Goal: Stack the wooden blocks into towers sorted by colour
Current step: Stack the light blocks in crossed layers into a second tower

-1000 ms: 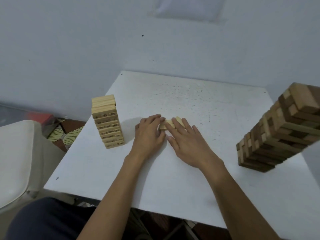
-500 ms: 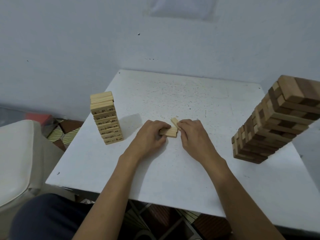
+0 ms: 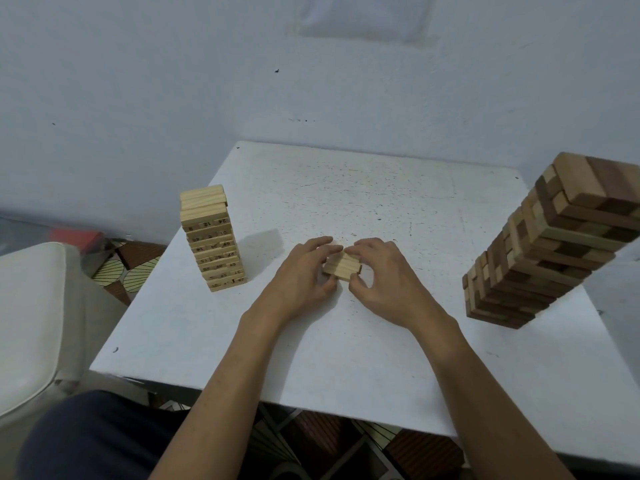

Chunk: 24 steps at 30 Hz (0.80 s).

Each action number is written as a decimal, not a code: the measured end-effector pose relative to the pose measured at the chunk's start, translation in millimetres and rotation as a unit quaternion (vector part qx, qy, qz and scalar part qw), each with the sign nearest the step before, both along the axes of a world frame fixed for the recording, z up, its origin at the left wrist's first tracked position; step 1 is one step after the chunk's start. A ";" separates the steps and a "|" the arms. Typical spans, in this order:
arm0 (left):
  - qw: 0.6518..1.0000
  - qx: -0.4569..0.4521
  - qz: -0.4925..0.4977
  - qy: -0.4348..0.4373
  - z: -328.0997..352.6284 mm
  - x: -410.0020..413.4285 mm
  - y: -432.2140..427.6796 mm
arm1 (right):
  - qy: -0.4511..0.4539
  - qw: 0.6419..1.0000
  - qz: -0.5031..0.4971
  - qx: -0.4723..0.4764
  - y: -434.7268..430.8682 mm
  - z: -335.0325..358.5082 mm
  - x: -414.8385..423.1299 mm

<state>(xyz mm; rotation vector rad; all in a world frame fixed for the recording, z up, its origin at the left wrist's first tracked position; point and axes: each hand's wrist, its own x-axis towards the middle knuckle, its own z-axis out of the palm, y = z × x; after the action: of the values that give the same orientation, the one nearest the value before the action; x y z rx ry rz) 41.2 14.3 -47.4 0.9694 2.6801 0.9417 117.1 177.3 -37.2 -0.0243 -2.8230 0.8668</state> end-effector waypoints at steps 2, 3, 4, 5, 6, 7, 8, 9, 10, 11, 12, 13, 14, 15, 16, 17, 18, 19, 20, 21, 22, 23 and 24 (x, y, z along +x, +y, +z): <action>1.000 -0.014 -0.001 0.004 1.8 0.7 0.9 | -0.005 1.000 -0.002 0.002 -1.3 -1.3 1.8; 1.000 -0.012 0.002 0.005 2.7 1.3 1.6 | -0.006 1.000 -0.003 0.001 -2.8 -2.1 2.9; 1.000 -0.007 0.005 0.006 4.2 2.2 2.2 | -0.007 1.000 -0.003 -0.003 -4.6 -2.3 3.7; 1.000 0.000 0.008 0.005 5.5 2.8 2.7 | -0.008 1.000 -0.004 -0.009 -6.3 -2.4 4.3; 1.000 0.002 0.008 0.004 7.0 3.4 2.9 | -0.008 1.000 -0.006 -0.014 -7.8 -2.3 4.6; 1.000 0.002 0.006 0.004 8.5 3.9 2.8 | -0.010 1.000 -0.009 -0.016 -9.1 -1.9 5.1; 1.000 0.001 0.004 0.006 9.6 3.5 2.5 | -0.011 1.000 -0.010 -0.017 -9.9 -1.4 5.5; 1.000 0.002 0.002 0.009 10.0 2.8 2.0 | -0.009 1.000 -0.012 -0.016 -10.4 -1.2 5.8; 1.000 0.005 0.000 0.011 10.4 1.9 1.1 | -0.006 1.000 -0.014 -0.016 -10.6 -1.2 6.0; 1.000 0.007 -0.001 0.013 10.9 0.9 0.4 | -0.004 1.000 -0.016 -0.014 -10.9 -1.1 6.1; 1.000 0.008 -0.002 0.015 11.9 0.9 -0.3 | -0.002 1.000 -0.017 -0.012 -11.3 -1.3 6.3; 1.000 0.007 -0.002 0.016 13.0 0.9 -0.6 | -0.001 1.000 -0.017 -0.009 -11.6 -1.4 6.4; 1.000 0.006 -0.002 0.016 14.1 1.3 -0.6 | 0.000 1.000 -0.017 -0.007 -12.0 -1.3 6.4; 1.000 0.006 -0.002 0.014 15.0 1.4 -0.4 | -0.001 1.000 -0.018 -0.007 -12.4 -0.8 6.2; 1.000 0.007 -0.001 0.014 15.5 1.8 0.0 | -0.002 1.000 -0.019 -0.006 -12.6 0.0 6.2; 1.000 0.006 0.002 0.015 15.7 2.0 0.3 | -0.003 1.000 -0.017 -0.006 -12.5 1.0 6.3; 1.000 0.005 0.007 0.015 15.5 1.9 0.6 | -0.004 1.000 -0.014 -0.006 -12.2 1.9 6.4; 1.000 0.005 0.014 0.014 14.7 1.9 0.5 | -0.006 1.000 -0.010 -0.008 -11.6 2.1 6.6; 1.000 0.004 0.023 0.009 13.6 2.4 0.3 | -0.009 1.000 -0.008 -0.010 -10.7 2.0 6.7; 0.999 0.001 0.032 0.004 11.9 3.8 0.0 | -0.015 1.000 -0.008 -0.009 -9.7 1.4 6.9; 0.999 -0.004 0.039 0.003 10.4 6.2 0.0 | -0.019 1.000 -0.011 -0.005 -8.7 0.6 7.2; 0.999 -0.010 0.045 0.010 7.8 8.8 0.6 | -0.019 1.000 -0.017 0.000 -7.8 -1.0 7.7; 0.998 -0.018 0.052 0.026 5.3 11.7 1.4 | -0.015 1.000 -0.023 0.005 -7.1 -2.9 8.6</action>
<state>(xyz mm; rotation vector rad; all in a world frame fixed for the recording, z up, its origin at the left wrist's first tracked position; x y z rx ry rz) 52.9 15.7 -42.1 0.8653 2.8046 0.8949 125.7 170.1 -40.1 -0.1022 -2.8425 0.8500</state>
